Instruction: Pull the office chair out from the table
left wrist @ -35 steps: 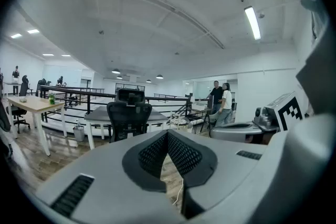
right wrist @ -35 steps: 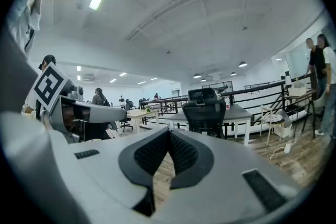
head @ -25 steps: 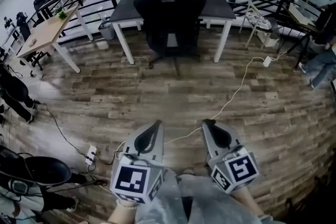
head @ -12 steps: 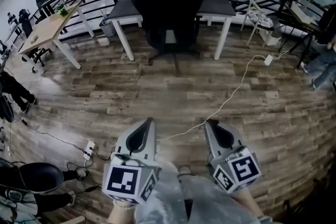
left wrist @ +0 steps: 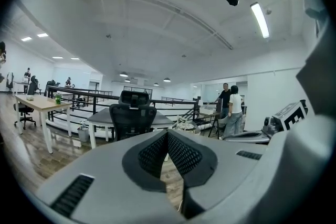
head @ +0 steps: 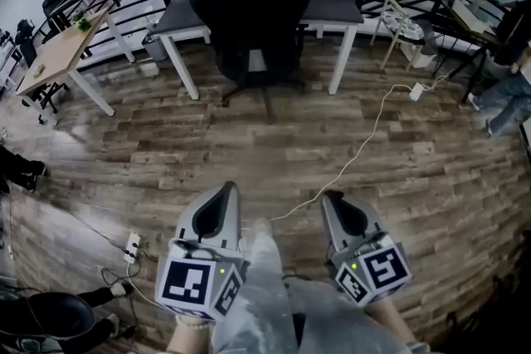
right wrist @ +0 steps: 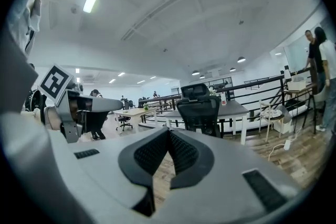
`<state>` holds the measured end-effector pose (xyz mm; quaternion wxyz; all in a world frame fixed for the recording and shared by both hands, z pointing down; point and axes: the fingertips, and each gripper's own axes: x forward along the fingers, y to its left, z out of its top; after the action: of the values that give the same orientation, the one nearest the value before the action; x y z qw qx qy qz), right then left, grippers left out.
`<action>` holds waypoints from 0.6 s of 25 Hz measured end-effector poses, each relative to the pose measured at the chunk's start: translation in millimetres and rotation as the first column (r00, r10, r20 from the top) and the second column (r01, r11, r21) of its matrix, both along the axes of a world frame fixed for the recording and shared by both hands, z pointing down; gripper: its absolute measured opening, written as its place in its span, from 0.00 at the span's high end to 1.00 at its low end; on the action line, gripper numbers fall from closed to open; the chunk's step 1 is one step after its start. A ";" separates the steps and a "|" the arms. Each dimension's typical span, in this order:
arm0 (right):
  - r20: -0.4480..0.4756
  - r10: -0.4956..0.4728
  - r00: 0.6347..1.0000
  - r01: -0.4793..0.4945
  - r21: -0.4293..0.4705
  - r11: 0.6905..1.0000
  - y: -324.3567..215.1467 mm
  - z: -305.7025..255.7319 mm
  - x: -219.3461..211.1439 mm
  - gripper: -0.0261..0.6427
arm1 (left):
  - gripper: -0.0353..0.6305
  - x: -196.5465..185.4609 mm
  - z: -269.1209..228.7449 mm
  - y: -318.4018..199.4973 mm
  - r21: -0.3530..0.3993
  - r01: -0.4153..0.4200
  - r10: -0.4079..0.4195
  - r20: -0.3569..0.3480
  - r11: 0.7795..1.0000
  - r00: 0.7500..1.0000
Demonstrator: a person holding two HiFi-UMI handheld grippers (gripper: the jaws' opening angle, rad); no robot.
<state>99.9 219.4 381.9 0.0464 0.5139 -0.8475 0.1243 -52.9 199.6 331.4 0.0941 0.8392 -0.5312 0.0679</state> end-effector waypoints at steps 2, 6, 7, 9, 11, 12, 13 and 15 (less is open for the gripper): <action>-0.014 0.014 1.000 -0.014 0.002 1.000 -18.2 0.8 1.2 0.96 | 0.93 2.2 0.5 -21.2 0.004 -0.017 0.017 -0.006 1.000 1.000; -0.022 0.038 0.999 -0.037 0.008 0.999 -65.1 -4.6 -0.8 0.96 | 0.93 -2.1 -5.4 -68.5 0.017 -0.039 0.039 -0.007 0.999 0.999; -0.023 0.040 0.999 -0.040 0.013 0.999 -78.6 -7.4 -3.5 0.95 | 0.93 -5.3 -7.7 -81.6 0.021 -0.043 0.043 -0.007 0.999 0.999; -0.027 0.041 0.999 -0.040 0.024 0.999 -105.3 -13.0 -10.5 0.95 | 0.93 -13.3 -11.8 -108.2 0.029 -0.047 0.048 -0.010 0.998 0.999; -0.034 0.039 0.999 -0.037 0.034 0.999 -130.2 -17.9 -18.4 0.95 | 0.93 -21.9 -15.5 -133.4 0.036 -0.047 0.047 -0.011 0.998 0.999; -0.036 0.038 0.999 -0.037 0.040 0.999 -142.0 -20.2 -22.1 0.95 | 0.93 -25.9 -17.2 -145.0 0.040 -0.046 0.046 -0.010 0.998 0.999; -0.038 0.038 0.999 -0.037 0.046 0.998 -153.3 -22.1 -25.7 0.95 | 0.93 -29.5 -18.5 -155.6 0.045 -0.045 0.046 -0.010 0.998 0.999; -0.039 0.039 0.998 -0.037 0.058 0.998 -174.4 -24.3 -32.8 0.95 | 0.93 -36.6 -19.1 -173.8 0.052 -0.046 0.047 -0.011 0.998 0.999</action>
<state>67.2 45.0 357.6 0.0464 0.5335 -0.8397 0.0905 -89.5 25.8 312.3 0.0742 0.8539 -0.5126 0.0510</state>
